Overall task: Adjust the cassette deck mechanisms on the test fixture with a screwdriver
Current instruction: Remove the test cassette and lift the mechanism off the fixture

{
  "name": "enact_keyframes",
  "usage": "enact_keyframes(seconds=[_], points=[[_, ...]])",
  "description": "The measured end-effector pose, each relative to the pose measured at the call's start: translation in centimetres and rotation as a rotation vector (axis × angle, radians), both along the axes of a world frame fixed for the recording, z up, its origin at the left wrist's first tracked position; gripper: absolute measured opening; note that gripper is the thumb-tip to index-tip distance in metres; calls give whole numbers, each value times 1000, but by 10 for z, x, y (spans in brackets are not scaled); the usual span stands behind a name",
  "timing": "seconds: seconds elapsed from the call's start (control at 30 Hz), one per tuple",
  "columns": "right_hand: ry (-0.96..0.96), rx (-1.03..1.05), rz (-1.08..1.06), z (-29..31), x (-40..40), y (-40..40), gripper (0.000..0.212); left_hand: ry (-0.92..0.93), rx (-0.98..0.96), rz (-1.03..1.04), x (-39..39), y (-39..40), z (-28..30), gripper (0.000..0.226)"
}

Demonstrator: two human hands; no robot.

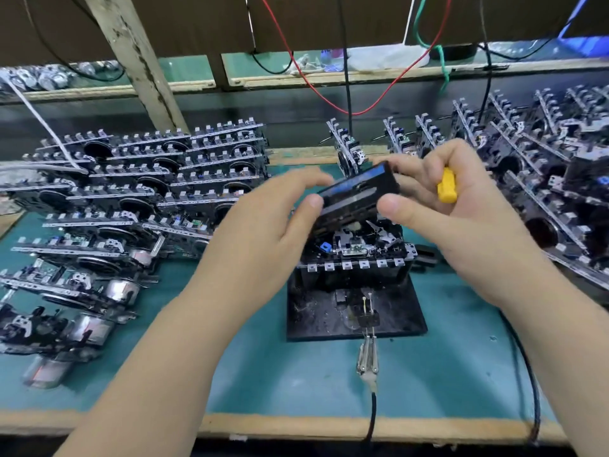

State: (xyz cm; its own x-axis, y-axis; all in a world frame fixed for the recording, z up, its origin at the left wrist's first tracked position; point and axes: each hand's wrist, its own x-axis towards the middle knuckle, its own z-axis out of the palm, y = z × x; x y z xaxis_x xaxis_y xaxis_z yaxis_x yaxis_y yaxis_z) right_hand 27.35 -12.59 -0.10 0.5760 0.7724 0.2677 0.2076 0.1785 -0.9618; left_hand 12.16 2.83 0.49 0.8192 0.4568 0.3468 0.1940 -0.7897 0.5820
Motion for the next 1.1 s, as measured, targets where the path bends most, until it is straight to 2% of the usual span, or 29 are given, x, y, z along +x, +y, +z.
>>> enact_keyframes(seconds=[0.1, 0.27, 0.33, 0.4, 0.47, 0.57, 0.63, 0.8, 0.93, 1.1], points=[[-188, -261, -57, -2, 11, -7, 46, 153, 21, -15, 5, 3, -2, 30], [-281, -434, -98, -2, 11, -5, 43, 291, 155, -23, 15, 2, 2, 31], [-221, -395, -164, -8, 12, 0, 38, 314, 179, -31, 17, 5, 4, 32], [-47, -317, -219, -18, 15, 5, 33, 347, 180, -70, 16, 10, 8, 36], [77, -282, -214, -21, 16, 10, 35, 374, 156, -123, 12, 14, 12, 49], [49, -274, -196, -21, 14, 13, 36, 434, 175, -198, 5, 13, 16, 86], [70, -262, -216, -25, 13, 12, 34, 450, 230, -206, 5, 13, 15, 93], [122, -228, -229, -31, 9, 11, 30, 389, 258, -200, 7, 12, 12, 64], [122, -212, -249, -32, 6, 11, 30, 374, 259, -302, 3, 11, 6, 45], [115, -207, -235, -31, 6, 9, 31, 316, 219, -277, -4, 5, -9, 40]])
